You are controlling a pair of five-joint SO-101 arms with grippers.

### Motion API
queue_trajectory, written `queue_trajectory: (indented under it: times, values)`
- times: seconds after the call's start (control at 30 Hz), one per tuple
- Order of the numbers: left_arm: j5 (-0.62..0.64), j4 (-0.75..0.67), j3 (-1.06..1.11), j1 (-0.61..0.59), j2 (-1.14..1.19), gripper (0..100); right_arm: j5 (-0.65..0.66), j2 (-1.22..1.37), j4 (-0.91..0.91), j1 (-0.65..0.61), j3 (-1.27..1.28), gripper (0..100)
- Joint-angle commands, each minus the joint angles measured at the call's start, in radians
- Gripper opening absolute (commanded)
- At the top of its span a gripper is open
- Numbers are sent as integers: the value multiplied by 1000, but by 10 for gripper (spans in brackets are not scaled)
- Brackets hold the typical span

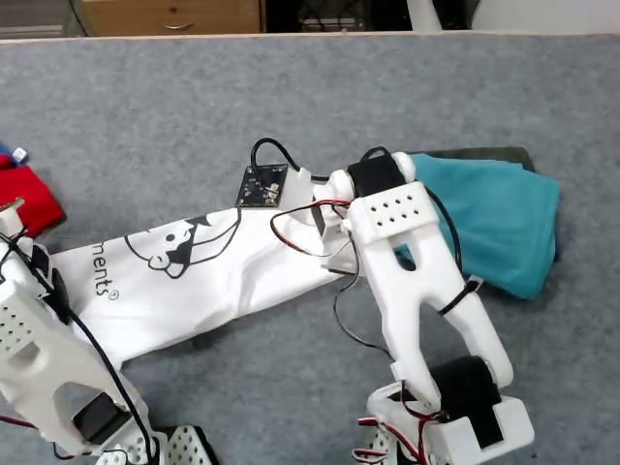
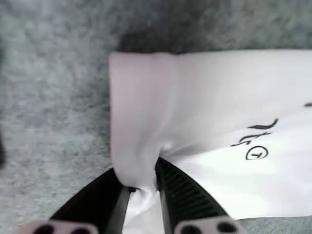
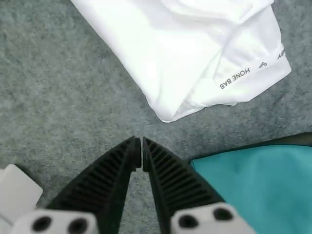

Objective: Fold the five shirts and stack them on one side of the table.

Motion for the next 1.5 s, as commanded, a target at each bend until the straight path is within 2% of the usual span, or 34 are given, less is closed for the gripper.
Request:
queue_trajectory:
  times: [0.0,0.13,0.27,0.43,0.53,0.7,0.9,1.07,1.23,1.47]
  values:
    - [9,44,-105,-13,-28,29,-11,-56,-15,-9,-53,15]
    - [11,55,-136,2,-149,29,-61,-56,-57,-9,-177,15]
    - [12,55,-30,96,-330,29,-138,-56,-129,-8,-340,15]
    - [25,55,180,278,-583,29,-206,-56,-146,31,-555,15]
    - [103,54,255,406,-695,29,-235,-56,-143,109,-665,15]
    - [264,52,236,688,-781,29,-258,-58,-117,284,-753,15]
    - [387,52,148,989,-727,29,-216,-61,-49,508,-788,15]
    - [460,52,8,1124,-568,29,-176,-114,-29,628,-780,15]
    - [509,52,-234,1202,-345,29,-103,-127,-29,651,-733,15]
    - [592,54,-426,1320,-180,29,-95,-122,-29,652,-728,15]
